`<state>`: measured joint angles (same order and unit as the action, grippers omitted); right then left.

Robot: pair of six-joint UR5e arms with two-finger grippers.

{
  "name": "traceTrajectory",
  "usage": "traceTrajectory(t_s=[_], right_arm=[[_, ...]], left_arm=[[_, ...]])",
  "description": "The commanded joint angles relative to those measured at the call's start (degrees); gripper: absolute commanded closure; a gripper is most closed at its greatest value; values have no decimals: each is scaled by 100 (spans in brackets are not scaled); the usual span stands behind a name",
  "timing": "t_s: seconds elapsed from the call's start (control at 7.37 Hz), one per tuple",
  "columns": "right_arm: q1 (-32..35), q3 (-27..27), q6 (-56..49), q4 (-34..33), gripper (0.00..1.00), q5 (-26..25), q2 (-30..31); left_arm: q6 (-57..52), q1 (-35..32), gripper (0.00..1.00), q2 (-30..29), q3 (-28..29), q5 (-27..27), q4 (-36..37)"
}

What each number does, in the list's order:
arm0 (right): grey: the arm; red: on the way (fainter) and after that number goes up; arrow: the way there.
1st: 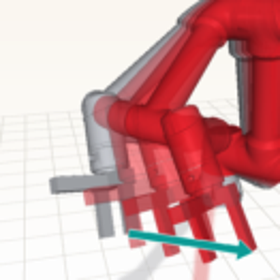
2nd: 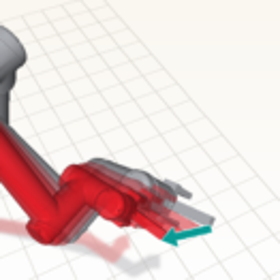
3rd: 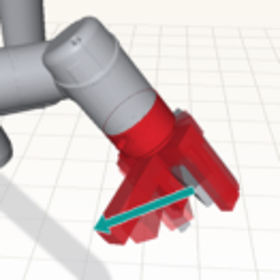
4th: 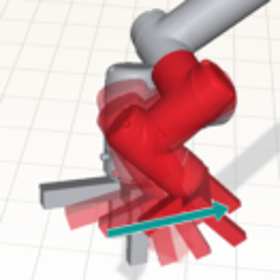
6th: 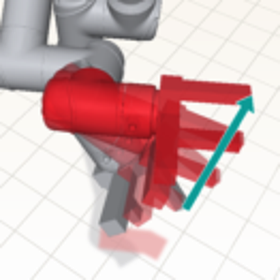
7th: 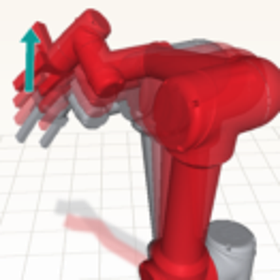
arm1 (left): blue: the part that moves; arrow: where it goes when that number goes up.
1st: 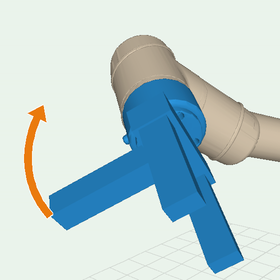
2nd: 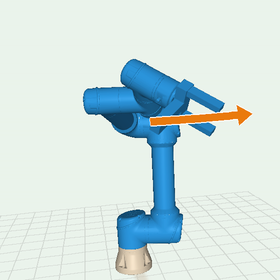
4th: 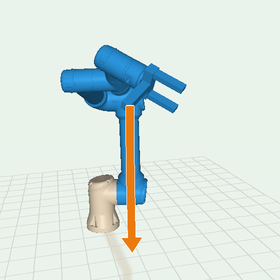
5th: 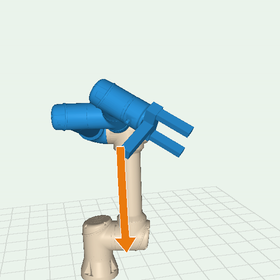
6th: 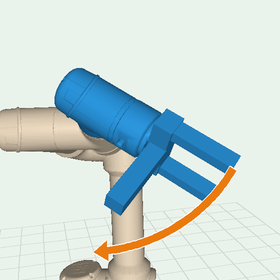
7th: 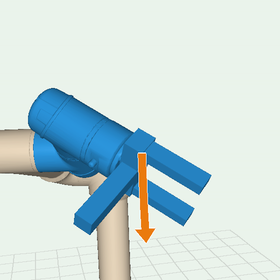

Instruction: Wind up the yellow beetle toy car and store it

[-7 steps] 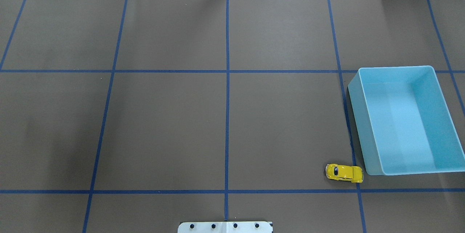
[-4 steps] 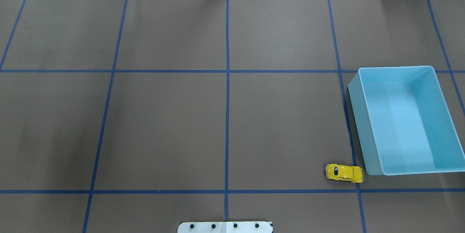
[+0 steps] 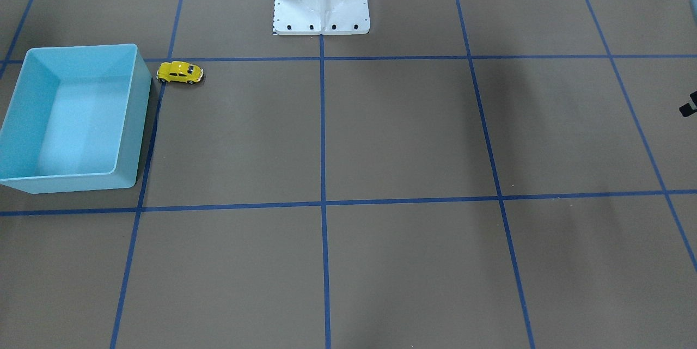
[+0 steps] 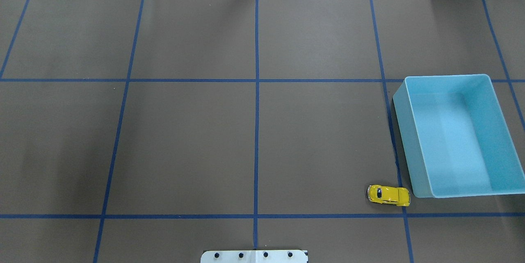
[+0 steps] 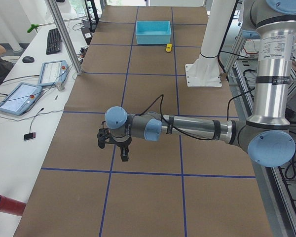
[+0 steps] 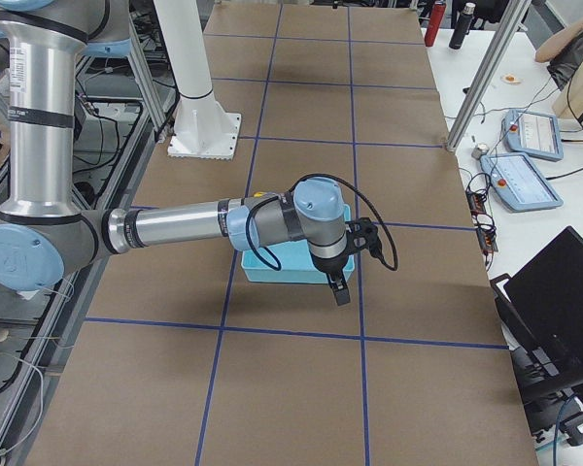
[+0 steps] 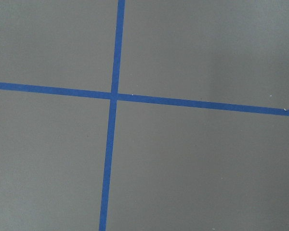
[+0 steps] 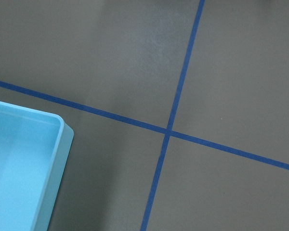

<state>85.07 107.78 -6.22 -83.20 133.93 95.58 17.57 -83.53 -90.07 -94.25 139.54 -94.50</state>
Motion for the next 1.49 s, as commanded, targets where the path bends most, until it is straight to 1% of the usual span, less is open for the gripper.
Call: traceTrajectory(t_s=[0.0,0.14,0.27,0.41,0.54,0.68,0.81,0.95,1.09,1.22,1.36], right_arm=[[-1158,445,-2,-38,1,81,-423],[-1481,497,-10,-21,1,151,-522],[-2102,463,-19,40,1,491,-541],[-2265,280,-28,23,1,694,-628],[-2336,200,-254,58,1,766,-724],[-2442,234,-648,58,1,767,-969],[-2504,330,-782,-3,1,723,-1163],[-2661,470,-836,-29,1,697,-1191],[-2862,741,-828,-569,1,496,-1313],[-3160,962,-828,-1523,1,146,-1828],[-3598,1173,-836,-2838,1,-336,-2598]], left_arm=[[18,-6,0,24,21,4,-7],[9,3,0,-45,47,-5,2],[18,3,0,-55,117,-40,11],[18,-14,0,24,48,-23,20],[18,-32,0,51,56,-32,2],[18,-136,0,51,73,-23,-7],[27,-164,0,103,65,29,54],[18,-164,0,217,4,38,29],[18,-173,0,218,-23,30,37],[27,-164,0,218,-14,30,46],[18,-164,0,218,-23,30,37]])
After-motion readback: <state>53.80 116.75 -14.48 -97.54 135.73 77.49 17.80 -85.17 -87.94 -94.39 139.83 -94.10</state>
